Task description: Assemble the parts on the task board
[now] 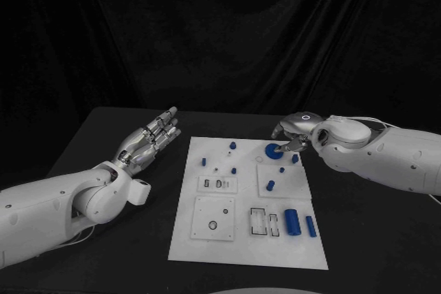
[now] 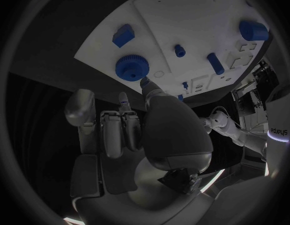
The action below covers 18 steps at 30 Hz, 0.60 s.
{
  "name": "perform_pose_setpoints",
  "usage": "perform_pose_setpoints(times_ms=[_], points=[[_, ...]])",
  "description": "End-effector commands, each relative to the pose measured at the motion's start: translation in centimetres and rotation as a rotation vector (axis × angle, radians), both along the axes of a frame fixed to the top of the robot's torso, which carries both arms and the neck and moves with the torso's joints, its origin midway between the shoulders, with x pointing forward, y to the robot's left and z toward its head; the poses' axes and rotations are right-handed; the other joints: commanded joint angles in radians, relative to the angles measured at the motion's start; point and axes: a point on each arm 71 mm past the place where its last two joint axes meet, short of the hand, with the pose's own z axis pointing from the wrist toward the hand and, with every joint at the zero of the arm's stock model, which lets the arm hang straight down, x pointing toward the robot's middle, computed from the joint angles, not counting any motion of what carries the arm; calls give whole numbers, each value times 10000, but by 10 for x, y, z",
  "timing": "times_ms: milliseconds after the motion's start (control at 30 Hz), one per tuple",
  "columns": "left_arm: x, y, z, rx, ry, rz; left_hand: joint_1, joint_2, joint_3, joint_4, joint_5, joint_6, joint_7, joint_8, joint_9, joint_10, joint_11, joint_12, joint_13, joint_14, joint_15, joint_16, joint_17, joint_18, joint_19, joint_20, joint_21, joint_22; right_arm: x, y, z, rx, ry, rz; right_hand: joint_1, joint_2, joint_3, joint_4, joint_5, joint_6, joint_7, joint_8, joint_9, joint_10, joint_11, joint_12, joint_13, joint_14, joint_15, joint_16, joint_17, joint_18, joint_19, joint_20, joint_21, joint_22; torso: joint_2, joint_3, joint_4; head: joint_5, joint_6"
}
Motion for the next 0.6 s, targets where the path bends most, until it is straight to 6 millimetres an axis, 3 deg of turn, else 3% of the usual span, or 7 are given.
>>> perform_pose_setpoints(times_ms=[33, 200, 600], points=[[-2, -1, 5, -488, -643, -98, 19, -77, 81, 0, 61, -22, 7, 49, -3, 3, 70, -33, -17, 14, 77, -36, -16, 165, 7, 63, -58, -14, 1, -3, -4, -206, 259, -273, -160, 68, -77, 10, 223, -441, -13, -69, -27, 1087, -52, 369, 2610, 1055, -91, 196, 2627, -202, 313, -16, 863, 834, 8, 0, 7, -5, -19], [-1, -1, 5, -480, -627, -99, 19, -77, 81, 0, 61, -22, 7, 49, -3, 3, 70, -33, -17, 14, 77, -36, -16, 165, 7, 63, -58, -14, 1, -2, -6, -210, 289, -231, -152, 83, -72, -7, 212, -477, -7, -49, -55, 1087, -55, 369, 2610, 1055, -97, 196, 2627, -198, 301, -22, 856, 848, -4, -16, -6, 18, -38], [-1, -1, 4, -473, -575, -133, 21, -72, 102, -13, 63, -27, -27, 48, -4, 3, 104, -33, -17, 14, 86, -36, -16, 165, 7, 68, -58, -14, 1, 0, -13, -246, 433, -160, -124, 112, -65, -56, 127, -198, 44, 60, -14, 1087, -21, 369, 2610, 1055, -80, 196, 2627, -190, 260, -14, 818, 874, -6, -10, -18, 9, -43]])
